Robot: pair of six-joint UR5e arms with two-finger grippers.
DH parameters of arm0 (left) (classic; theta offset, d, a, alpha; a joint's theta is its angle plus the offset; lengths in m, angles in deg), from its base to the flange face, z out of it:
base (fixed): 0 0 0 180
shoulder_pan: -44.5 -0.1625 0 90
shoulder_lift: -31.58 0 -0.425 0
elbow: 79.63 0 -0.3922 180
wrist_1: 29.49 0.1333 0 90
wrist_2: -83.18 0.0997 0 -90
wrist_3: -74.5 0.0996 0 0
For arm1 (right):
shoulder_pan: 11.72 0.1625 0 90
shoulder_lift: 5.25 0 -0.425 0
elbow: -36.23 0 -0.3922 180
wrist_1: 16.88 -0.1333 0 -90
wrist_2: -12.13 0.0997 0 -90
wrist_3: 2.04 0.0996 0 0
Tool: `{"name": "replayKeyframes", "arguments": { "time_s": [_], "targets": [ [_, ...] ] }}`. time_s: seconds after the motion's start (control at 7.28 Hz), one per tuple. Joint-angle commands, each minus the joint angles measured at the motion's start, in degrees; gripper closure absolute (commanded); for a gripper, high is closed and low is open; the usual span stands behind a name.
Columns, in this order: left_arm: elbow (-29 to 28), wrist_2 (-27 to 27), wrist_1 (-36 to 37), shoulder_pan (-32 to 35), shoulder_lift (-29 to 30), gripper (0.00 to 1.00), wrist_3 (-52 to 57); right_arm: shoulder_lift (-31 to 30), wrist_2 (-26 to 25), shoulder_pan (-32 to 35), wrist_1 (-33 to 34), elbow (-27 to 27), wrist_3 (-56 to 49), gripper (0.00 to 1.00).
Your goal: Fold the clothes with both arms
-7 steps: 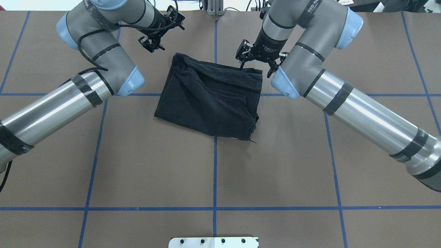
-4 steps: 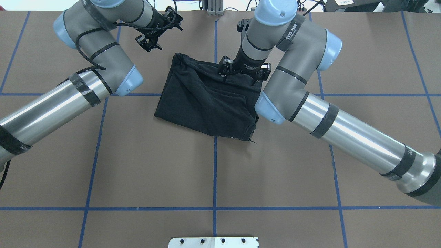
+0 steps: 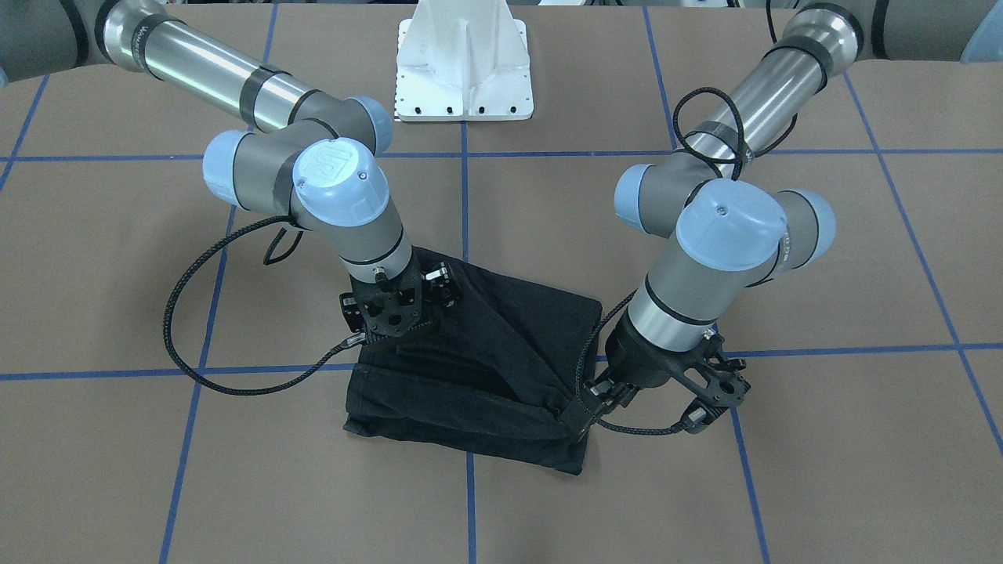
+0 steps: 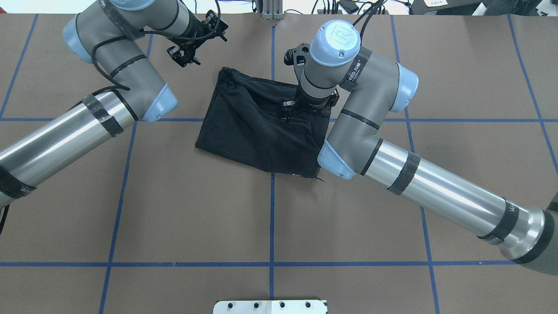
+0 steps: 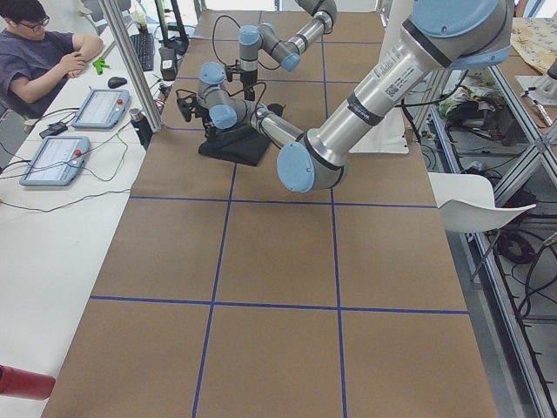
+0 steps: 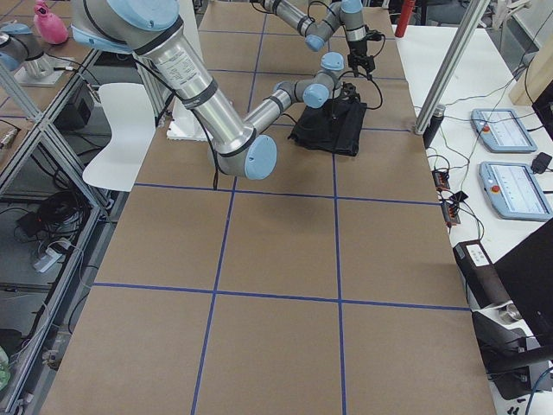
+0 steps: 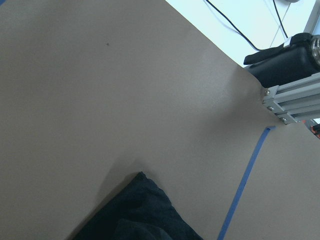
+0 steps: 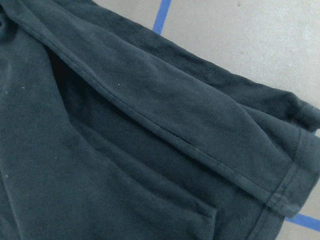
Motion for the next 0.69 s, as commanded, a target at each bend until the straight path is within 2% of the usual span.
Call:
{"name": "replayKeyframes", "arguments": {
  "time_s": [0.0,0.27,0.55],
  "targets": [
    [0.0,0.0,0.0,-0.1,-0.6,0.01,-0.1,0.0,-1.5,-0.2,-0.9,-2.1,-1.7,0.09],
    [0.0,0.0,0.0,-0.1,-0.6,0.01,-0.1,-0.1,-1.4,-0.8,-7.0,-6.1,-1.3,0.3],
    [0.0,0.0,0.0,-0.1,-0.6,0.01,-0.1,-0.1,-1.2,-1.5,-7.1,-5.8,-1.0,0.46]
  ]
}}
